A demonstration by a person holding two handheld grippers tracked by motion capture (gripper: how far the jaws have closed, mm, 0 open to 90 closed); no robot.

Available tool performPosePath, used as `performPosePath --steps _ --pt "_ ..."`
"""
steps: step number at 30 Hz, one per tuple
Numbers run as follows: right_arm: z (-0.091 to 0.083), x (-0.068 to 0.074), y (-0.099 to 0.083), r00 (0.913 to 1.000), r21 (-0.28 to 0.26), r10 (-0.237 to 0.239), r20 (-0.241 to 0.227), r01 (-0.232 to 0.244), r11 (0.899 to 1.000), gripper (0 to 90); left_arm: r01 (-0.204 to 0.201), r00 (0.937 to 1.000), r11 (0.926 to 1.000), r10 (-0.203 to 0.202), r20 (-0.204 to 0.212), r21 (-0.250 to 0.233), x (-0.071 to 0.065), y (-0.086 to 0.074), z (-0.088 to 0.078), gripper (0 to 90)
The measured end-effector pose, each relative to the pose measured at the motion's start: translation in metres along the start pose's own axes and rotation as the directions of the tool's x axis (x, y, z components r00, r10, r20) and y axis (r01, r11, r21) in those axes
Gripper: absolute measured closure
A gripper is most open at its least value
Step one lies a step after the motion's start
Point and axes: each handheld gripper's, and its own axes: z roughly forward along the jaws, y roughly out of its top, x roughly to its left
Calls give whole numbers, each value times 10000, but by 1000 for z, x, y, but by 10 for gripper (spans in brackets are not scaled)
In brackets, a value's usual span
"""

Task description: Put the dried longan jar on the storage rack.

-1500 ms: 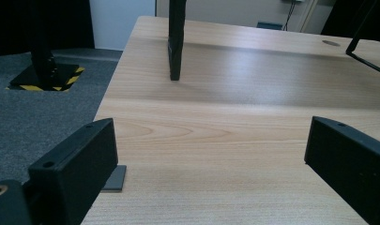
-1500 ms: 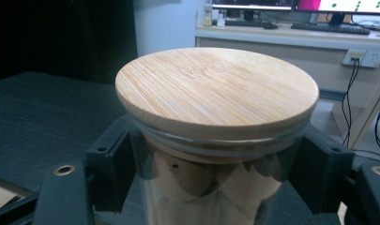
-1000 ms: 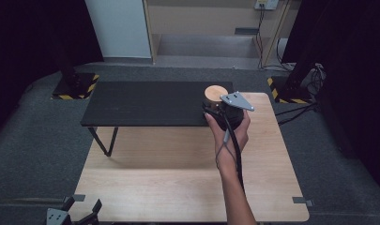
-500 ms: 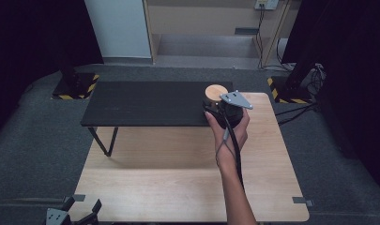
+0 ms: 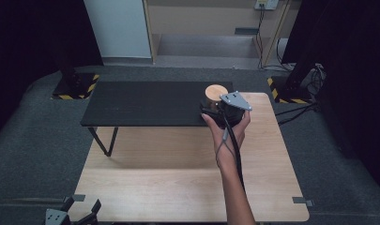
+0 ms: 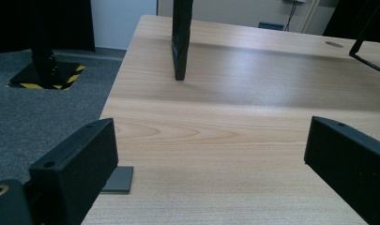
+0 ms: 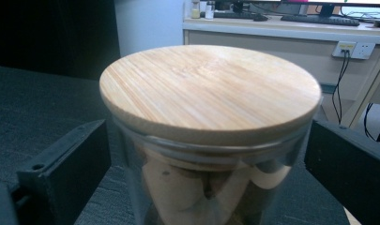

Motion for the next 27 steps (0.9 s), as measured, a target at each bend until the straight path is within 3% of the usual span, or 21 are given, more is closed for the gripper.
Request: performPosePath --steps 11,27 --pt "-5 -2 1 10000 -3 11 39 -11 10000 7 18 10000 10000 -18 22 -51 0 0 -2 17" --pt "-12 -3 0 9994 16 -160 -318 160 9999 6 29 10000 9999 -29 10 -105 0 0 -4 17"
